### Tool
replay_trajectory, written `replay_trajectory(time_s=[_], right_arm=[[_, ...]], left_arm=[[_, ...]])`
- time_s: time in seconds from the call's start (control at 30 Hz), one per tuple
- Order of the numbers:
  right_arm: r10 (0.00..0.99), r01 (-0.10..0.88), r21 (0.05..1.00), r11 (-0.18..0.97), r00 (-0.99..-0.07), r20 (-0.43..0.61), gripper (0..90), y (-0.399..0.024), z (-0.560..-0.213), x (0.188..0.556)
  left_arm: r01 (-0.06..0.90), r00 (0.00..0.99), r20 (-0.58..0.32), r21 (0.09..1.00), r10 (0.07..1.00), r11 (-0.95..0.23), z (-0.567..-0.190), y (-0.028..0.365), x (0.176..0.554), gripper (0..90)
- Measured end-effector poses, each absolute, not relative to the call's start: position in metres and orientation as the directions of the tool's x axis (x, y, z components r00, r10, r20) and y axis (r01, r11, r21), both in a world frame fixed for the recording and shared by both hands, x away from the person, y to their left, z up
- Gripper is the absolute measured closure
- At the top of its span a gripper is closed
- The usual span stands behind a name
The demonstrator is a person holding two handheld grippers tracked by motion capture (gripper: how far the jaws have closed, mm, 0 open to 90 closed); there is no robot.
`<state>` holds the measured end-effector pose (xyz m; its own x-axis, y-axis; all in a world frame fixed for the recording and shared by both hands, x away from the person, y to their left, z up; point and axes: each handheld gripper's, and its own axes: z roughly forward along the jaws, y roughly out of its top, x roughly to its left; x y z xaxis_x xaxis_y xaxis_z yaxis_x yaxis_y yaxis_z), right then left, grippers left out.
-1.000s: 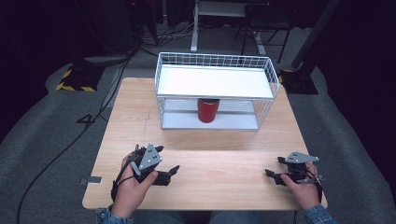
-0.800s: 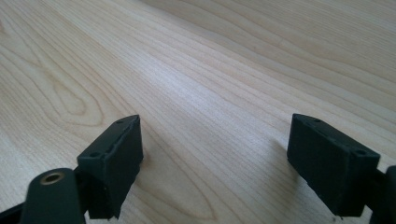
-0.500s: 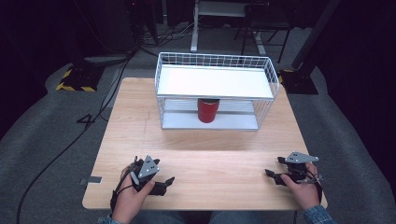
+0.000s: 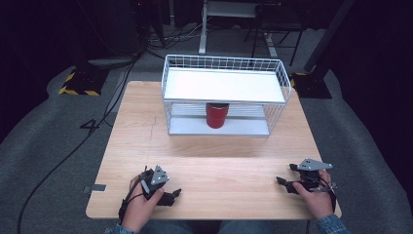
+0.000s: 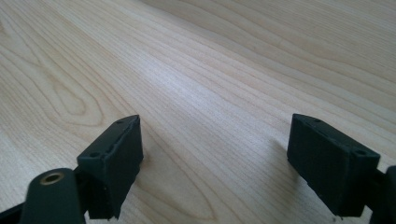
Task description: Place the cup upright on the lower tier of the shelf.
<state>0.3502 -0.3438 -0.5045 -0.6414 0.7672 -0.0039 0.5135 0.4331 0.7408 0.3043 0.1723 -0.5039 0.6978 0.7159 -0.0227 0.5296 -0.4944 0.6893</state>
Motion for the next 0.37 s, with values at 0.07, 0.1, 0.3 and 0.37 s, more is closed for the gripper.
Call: replay_trajectory(time_s=[0.07,0.1,0.3,0.37], right_arm=[[0.767,0.513,0.741,0.433,-0.641,-0.004,18.4,-0.3438,-0.5045,0.3502],[0.767,0.513,0.741,0.433,-0.642,-0.004,18.4,-0.3438,-0.5045,0.3502],[0.765,0.512,0.74,0.436,-0.644,-0.005,18.5,-0.3439,-0.5045,0.3501],[0.763,0.511,0.74,0.437,-0.646,-0.004,18.3,-0.3436,-0.5045,0.3499]], left_arm=[[0.536,0.689,-0.024,0.69,0.724,-0.487,-0.5041,0.1731,0.3045,15.2],[0.537,0.685,-0.017,0.687,0.728,-0.489,-0.5038,0.1736,0.3048,14.7],[0.553,0.668,-0.021,0.683,0.744,-0.477,-0.5044,0.1729,0.3054,10.9],[0.551,0.667,-0.012,0.681,0.745,-0.482,-0.5043,0.1732,0.3059,10.2]])
